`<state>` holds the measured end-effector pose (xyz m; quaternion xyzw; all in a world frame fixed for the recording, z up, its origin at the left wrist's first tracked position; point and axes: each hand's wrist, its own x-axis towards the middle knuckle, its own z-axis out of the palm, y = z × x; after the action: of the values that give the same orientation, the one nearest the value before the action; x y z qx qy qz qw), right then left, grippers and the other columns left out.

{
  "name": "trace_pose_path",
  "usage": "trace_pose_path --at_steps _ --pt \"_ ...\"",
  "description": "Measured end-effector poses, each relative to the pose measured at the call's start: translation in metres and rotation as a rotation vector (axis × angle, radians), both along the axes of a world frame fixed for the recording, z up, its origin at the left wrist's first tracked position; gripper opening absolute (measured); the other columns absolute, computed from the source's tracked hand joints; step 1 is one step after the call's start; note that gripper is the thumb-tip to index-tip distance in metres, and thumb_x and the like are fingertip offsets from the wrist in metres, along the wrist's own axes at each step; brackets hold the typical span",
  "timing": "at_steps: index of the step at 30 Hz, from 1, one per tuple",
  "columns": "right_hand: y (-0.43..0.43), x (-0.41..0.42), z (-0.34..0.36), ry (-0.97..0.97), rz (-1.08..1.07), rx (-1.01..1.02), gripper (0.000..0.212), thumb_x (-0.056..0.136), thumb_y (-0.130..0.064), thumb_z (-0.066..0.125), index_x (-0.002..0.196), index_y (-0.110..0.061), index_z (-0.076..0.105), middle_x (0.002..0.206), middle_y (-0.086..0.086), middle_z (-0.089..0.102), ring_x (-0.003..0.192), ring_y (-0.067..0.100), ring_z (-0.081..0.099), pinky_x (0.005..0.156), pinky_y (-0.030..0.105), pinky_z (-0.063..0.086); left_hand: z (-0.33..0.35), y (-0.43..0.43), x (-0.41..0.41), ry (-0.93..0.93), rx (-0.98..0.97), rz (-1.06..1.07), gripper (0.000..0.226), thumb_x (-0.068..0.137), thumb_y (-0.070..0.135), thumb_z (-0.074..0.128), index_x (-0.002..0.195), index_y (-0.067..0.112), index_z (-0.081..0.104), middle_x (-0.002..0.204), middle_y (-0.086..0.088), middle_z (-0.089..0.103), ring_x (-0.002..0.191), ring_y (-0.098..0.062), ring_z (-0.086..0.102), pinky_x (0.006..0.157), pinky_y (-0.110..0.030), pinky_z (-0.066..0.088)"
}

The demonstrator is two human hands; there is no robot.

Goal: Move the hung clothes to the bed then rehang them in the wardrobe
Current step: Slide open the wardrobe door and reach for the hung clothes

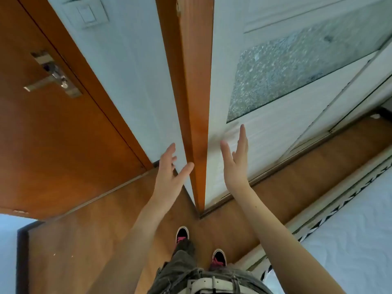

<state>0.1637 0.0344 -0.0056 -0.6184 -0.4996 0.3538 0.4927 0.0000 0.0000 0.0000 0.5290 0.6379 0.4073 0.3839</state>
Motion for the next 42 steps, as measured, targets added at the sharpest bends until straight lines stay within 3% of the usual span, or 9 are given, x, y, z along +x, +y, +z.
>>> trace_pose_path --at_steps 6,11,18,25,30,33,35,38,42 --pt "0.018 -0.033 0.014 0.093 -0.068 0.003 0.082 0.088 -0.065 0.041 0.151 -0.045 -0.009 0.162 -0.017 -0.007 0.149 0.008 -0.007 0.119 0.056 0.015 0.019 0.045 0.011 0.083 0.231 -0.030 0.092 0.073 0.075 0.054 0.150 0.033 0.025 0.152 0.005 0.033 0.134 -0.014 0.043 0.100 -0.017 0.040" --pt "0.026 -0.033 0.004 0.079 -0.077 0.021 0.093 0.081 -0.077 0.037 0.151 -0.041 -0.012 0.162 -0.013 -0.010 0.148 0.005 -0.013 0.118 0.055 0.017 0.010 0.049 0.013 0.022 0.310 -0.009 0.088 0.075 0.073 0.057 0.147 0.035 0.026 0.148 0.000 0.038 0.130 -0.020 0.049 0.095 -0.046 0.055" --pt "0.043 -0.009 -0.002 0.081 -0.086 0.064 0.085 0.089 -0.065 0.041 0.152 -0.039 -0.010 0.162 -0.015 -0.010 0.148 0.006 -0.013 0.119 0.055 0.015 0.003 0.048 0.012 -0.035 0.338 0.029 0.090 0.074 0.071 0.063 0.147 0.030 0.032 0.146 0.000 0.042 0.130 -0.024 0.050 0.090 -0.051 0.056" --pt "0.062 0.034 0.009 0.143 -0.052 0.072 0.085 0.091 -0.053 0.044 0.155 -0.029 -0.008 0.162 -0.013 -0.011 0.148 0.005 -0.015 0.113 0.023 0.018 0.009 0.044 0.017 0.005 0.261 0.073 0.096 0.072 0.076 0.059 0.147 0.020 0.036 0.142 -0.002 0.045 0.124 -0.026 0.054 0.090 -0.048 0.057" --pt "0.078 0.064 0.011 0.173 -0.048 0.073 0.082 0.095 -0.046 0.046 0.154 -0.028 -0.007 0.162 -0.012 -0.011 0.147 0.004 -0.014 0.113 0.017 0.017 0.048 0.021 0.053 0.382 0.871 0.347 0.040 0.085 0.032 0.066 0.113 0.008 0.050 0.107 -0.011 0.048 0.092 -0.015 0.053 0.076 -0.024 0.053" --pt "0.084 0.079 0.015 0.164 -0.032 0.071 0.081 0.096 -0.043 0.046 0.155 -0.026 -0.006 0.163 -0.009 -0.011 0.148 0.005 -0.014 0.102 -0.005 0.012 0.080 0.022 0.099 0.483 1.138 0.135 0.022 0.088 0.023 0.063 0.101 0.009 0.052 0.096 -0.005 0.049 0.081 -0.013 0.050 0.073 -0.014 0.044" --pt "0.089 0.090 0.014 0.158 -0.031 0.074 0.081 0.096 -0.046 0.046 0.155 -0.027 -0.006 0.163 -0.006 -0.011 0.148 0.007 -0.014 0.106 -0.001 0.007 0.092 0.043 0.131 0.415 0.999 -0.046 0.025 0.091 0.024 0.061 0.111 0.010 0.056 0.106 -0.003 0.054 0.092 -0.013 0.057 0.079 -0.017 0.049" --pt "0.100 0.104 0.011 0.150 -0.042 0.065 0.083 0.091 -0.060 0.045 0.152 -0.040 -0.008 0.163 -0.009 -0.009 0.148 0.005 -0.014 0.122 0.035 0.007 0.103 0.095 0.170 0.184 0.522 -0.115 0.050 0.095 0.029 0.058 0.141 0.013 0.045 0.135 -0.004 0.050 0.123 -0.011 0.051 0.102 -0.025 0.046" --pt "0.114 0.123 0.013 0.181 -0.078 0.090 0.087 0.086 -0.059 0.048 0.153 -0.036 -0.003 0.163 -0.013 -0.005 0.148 0.004 -0.012 0.121 0.035 0.015 0.099 0.156 0.200 -0.120 0.324 -0.201 0.046 0.097 0.027 0.054 0.141 0.017 0.047 0.137 -0.002 0.058 0.121 -0.009 0.058 0.103 -0.033 0.048"
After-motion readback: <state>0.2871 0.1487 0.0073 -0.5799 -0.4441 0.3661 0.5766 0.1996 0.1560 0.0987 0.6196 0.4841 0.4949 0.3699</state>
